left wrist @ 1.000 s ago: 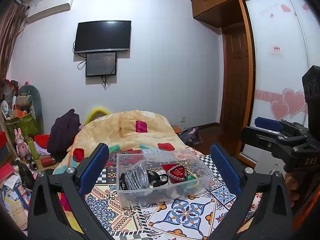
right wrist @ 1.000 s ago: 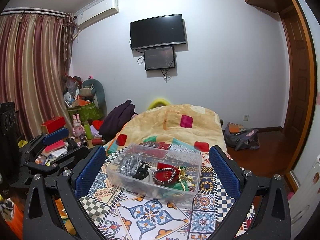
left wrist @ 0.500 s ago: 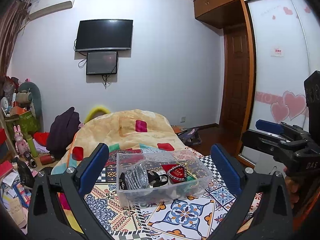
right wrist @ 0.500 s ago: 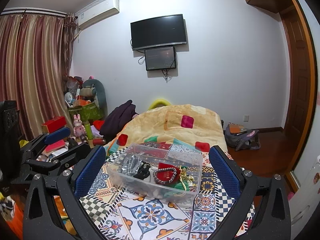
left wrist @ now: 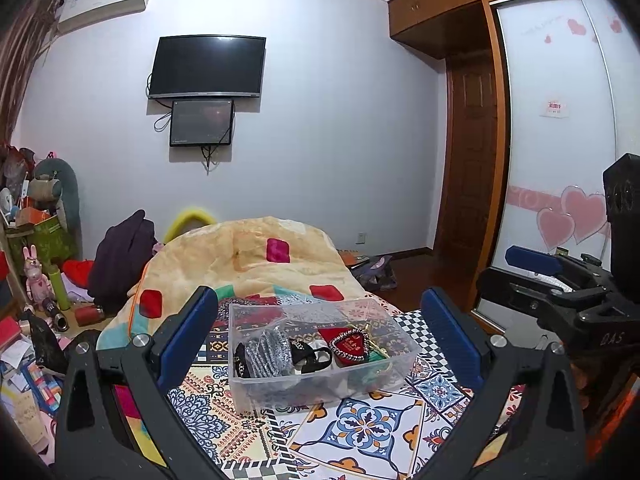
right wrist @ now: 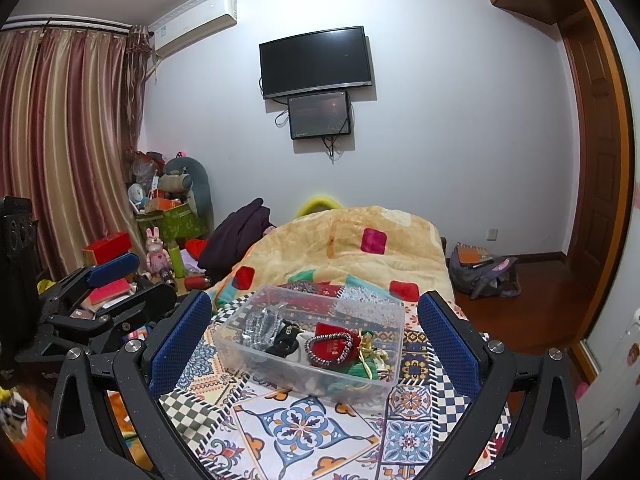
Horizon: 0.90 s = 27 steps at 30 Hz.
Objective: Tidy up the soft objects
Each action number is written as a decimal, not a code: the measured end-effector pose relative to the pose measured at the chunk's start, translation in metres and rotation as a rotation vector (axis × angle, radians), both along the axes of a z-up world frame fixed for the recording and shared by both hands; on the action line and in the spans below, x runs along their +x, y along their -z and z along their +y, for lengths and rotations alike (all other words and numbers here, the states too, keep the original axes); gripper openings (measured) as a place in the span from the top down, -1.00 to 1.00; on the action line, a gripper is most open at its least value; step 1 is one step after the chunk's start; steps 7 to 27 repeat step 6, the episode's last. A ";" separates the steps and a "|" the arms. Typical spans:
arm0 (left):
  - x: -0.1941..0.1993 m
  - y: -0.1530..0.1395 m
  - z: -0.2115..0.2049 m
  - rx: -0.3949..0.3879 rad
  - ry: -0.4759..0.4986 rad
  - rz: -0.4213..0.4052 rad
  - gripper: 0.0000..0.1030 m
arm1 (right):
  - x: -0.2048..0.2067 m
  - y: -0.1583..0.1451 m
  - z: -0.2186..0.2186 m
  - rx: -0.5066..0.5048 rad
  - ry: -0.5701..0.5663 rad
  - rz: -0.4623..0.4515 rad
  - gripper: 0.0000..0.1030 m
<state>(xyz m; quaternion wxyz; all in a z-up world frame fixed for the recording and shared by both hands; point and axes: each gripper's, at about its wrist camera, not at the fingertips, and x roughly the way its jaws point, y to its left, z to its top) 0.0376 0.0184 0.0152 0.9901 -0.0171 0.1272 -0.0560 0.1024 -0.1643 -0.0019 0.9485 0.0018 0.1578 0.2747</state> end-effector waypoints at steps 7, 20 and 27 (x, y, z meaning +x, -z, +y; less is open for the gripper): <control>0.000 0.000 0.000 -0.004 0.002 0.007 -0.99 | 0.001 0.002 0.001 -0.009 -0.002 0.007 -1.00; 0.000 0.000 0.000 -0.004 0.002 0.007 -0.99 | 0.001 0.002 0.001 -0.009 -0.002 0.007 -1.00; 0.000 0.000 0.000 -0.004 0.002 0.007 -0.99 | 0.001 0.002 0.001 -0.009 -0.002 0.007 -1.00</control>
